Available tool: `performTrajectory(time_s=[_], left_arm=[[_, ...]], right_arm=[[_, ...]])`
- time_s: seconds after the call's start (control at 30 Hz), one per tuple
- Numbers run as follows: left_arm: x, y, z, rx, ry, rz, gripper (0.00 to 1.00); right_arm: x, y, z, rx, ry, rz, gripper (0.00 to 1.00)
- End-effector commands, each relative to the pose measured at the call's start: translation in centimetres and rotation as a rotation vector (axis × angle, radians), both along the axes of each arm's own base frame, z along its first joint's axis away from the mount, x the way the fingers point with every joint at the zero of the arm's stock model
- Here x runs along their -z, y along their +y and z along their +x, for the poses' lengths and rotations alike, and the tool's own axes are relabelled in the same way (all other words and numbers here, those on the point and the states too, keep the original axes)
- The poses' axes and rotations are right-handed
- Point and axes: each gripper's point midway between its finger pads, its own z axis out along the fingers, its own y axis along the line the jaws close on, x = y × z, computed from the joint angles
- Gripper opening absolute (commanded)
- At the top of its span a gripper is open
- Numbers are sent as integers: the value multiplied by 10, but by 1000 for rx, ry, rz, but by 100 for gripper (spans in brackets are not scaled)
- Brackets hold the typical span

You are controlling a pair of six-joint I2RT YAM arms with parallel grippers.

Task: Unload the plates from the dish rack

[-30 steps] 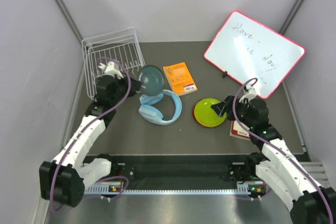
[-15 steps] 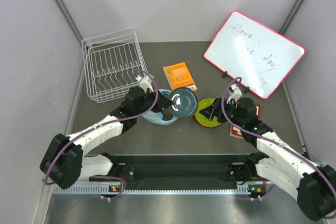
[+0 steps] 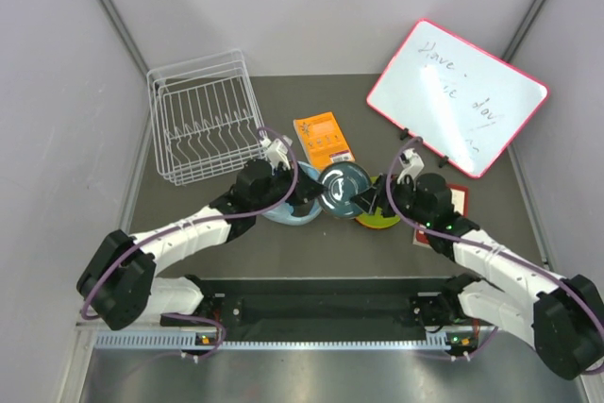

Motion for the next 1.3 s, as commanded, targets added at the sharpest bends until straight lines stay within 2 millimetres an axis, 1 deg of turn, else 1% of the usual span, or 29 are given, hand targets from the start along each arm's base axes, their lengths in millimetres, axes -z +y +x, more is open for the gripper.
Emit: performTrajectory(time_s=[0.0,0.03,0.07,0.1,0.13,0.17,0.2,0.3,0.33,0.37,0.4,0.47,0.5,0.53,0.57,0.6,0.63,0.67,0.73,0.77,0.8,0.83,0.9,0.93,0.97,1.0,1.07,1.13,1.27], left_arm=[[-53,-15,-1,30,-128,-159,0],[-46,-15,-5,38,-116,-161,0],[-47,-15,-7,42,-114,-177,0],[-47,-15,-8,46,-118,-185,0],[-43,-15,-9,52,-109,-180,0],[-43,-15,-10,54,-107,-180,0],[-41,-15,-11,55,-105,-176,0],[-35,-14,-11,54,-97,-164,0],[-34,-14,-11,54,-95,-160,3],[-33,-15,-12,63,-96,-152,11],[-32,-15,-10,62,-96,-146,33],[-31,-13,-9,54,-108,-126,48],[-29,-11,-9,45,-114,-116,61],[-25,-8,-7,31,-123,-86,66],[-29,0,-2,-17,-144,-71,71],[-29,4,1,-40,-158,-45,81],[-29,9,5,-55,-197,2,81],[-20,22,10,-111,-185,73,82],[-22,33,17,-146,-236,152,82],[-21,43,14,-164,-238,189,82],[-20,57,22,-243,-254,232,82],[-20,66,24,-270,-276,264,99],[-22,88,25,-352,-295,310,99],[-23,93,25,-362,-317,333,99],[-31,100,24,-383,-342,331,99],[-28,106,23,-398,-339,353,99],[-37,117,23,-445,-360,363,99],[-38,125,22,-472,-366,378,99],[-36,132,22,-494,-363,391,99]], right_arm=[[-40,22,4,-92,-149,114,59],[-41,24,3,-105,-150,126,55],[-42,26,2,-114,-157,136,41],[-38,27,-1,-126,-152,140,32],[-44,28,-1,-135,-185,156,25],[-45,28,-3,-141,-191,163,8],[-46,28,-5,-147,-196,169,0],[-50,23,-6,-124,-215,179,0],[-50,21,-6,-108,-217,178,0],[-43,17,-6,-87,-193,159,0],[-46,10,0,-35,-202,151,0],[-41,-3,3,28,-187,115,0],[-39,-9,5,55,-180,103,0],[-35,-15,7,86,-169,81,0],[-30,-29,10,157,-149,43,0],[-25,-37,12,191,-133,18,0],[-22,-43,13,218,-129,-9,0],[-16,-55,14,272,-108,-47,0],[-10,-65,15,311,-96,-80,0],[-7,-70,15,325,-84,-95,0],[-1,-75,16,349,-71,-117,0],[2,-78,17,358,-65,-131,0],[6,-80,17,365,-57,-140,0],[8,-81,18,369,-56,-144,0],[9,-83,19,375,-55,-150,0],[10,-84,21,380,-54,-155,0],[15,-87,24,389,-49,-174,0],[17,-87,28,384,-47,-177,0],[24,-86,35,376,-20,-186,0]])
